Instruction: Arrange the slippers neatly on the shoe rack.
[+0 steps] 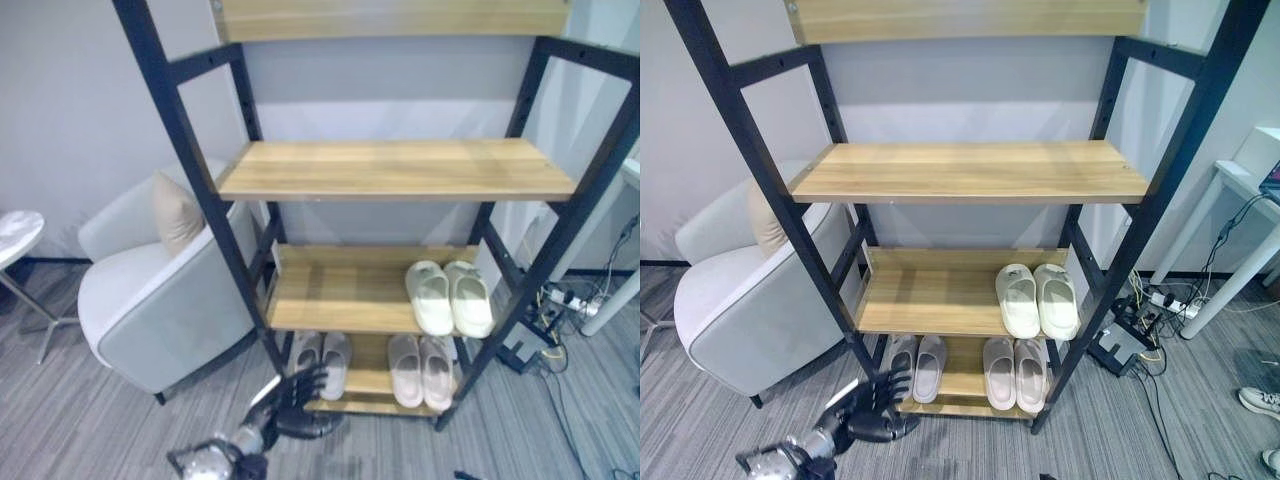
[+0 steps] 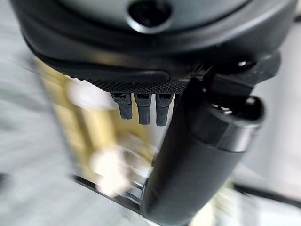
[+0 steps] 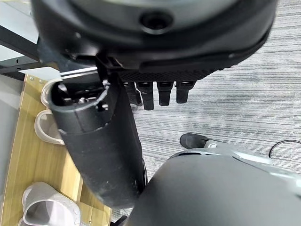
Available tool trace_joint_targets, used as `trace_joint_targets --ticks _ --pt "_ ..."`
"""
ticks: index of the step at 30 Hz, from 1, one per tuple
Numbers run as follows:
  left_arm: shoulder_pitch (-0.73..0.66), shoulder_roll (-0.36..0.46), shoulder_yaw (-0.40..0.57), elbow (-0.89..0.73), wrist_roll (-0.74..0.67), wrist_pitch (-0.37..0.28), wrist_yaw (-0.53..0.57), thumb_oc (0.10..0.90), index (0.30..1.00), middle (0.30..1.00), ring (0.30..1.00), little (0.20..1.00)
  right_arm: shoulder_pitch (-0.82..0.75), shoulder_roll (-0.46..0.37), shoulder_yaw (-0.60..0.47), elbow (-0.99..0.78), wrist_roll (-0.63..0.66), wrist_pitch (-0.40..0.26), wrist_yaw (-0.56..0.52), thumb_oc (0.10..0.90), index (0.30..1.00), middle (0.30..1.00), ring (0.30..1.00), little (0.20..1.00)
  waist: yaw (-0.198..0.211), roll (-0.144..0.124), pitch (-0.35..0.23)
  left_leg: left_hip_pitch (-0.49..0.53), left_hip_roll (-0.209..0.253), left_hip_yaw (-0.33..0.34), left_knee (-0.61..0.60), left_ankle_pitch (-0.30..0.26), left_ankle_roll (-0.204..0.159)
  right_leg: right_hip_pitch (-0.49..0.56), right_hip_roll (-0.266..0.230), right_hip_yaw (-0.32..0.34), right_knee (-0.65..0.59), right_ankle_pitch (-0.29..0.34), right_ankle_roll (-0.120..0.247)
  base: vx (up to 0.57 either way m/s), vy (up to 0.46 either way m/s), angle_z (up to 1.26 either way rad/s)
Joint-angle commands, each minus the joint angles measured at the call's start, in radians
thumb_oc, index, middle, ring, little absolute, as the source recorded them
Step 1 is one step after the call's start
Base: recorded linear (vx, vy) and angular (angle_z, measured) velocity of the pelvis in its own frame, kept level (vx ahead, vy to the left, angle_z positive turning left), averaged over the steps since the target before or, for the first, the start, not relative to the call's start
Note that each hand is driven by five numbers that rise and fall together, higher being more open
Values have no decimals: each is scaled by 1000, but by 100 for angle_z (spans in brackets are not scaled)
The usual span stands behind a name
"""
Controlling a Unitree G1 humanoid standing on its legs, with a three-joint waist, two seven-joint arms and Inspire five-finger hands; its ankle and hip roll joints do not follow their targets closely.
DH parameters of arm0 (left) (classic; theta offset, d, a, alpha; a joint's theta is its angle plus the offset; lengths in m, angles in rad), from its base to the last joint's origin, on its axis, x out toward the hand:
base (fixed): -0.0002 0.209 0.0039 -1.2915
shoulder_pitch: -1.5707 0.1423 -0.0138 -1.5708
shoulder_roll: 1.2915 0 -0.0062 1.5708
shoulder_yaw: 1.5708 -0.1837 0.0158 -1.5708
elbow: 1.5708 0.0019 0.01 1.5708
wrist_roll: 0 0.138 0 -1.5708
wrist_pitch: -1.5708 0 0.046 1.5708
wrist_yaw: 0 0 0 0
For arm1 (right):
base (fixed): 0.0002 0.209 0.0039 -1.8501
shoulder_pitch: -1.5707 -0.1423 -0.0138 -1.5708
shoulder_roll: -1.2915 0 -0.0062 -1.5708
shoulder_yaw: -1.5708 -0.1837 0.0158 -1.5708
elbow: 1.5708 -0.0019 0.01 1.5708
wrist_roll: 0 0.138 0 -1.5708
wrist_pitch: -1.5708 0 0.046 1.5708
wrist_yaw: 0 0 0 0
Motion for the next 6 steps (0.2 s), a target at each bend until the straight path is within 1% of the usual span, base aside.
trace_joint_targets --ticks 1,2,5,6 --pt "-126 -57 101 220 132 -57 139 800 900 900 900 900 14 -45 5 61 -19 20 -23 800 900 900 900 900 -10 13 40 -79 12 -63 -2 5 -31 49 69 -22 38 -170 0 -20 14 21" --pt "-153 -79 123 333 166 -59 171 800 900 900 900 900 4 -44 1 74 -13 17 -33 800 900 900 900 900 -12 9 40 -80 12 -59 -2 5 -31 46 70 -21 37 -168 0 -21 24 22" --pt "-191 -110 186 608 217 -44 217 800 900 900 900 900 -17 -40 7 103 -19 19 -49 800 900 900 900 900 -12 6 35 -76 15 -44 -2 4 -30 42 71 -12 36 -166 -2 7 24 13" --pt "-193 -110 187 609 217 -45 217 800 900 900 900 900 -17 -40 7 103 -19 19 -49 800 900 900 900 900 -12 6 35 -75 15 -44 -2 4 -30 42 71 -12 36 -166 -3 0 0 0"
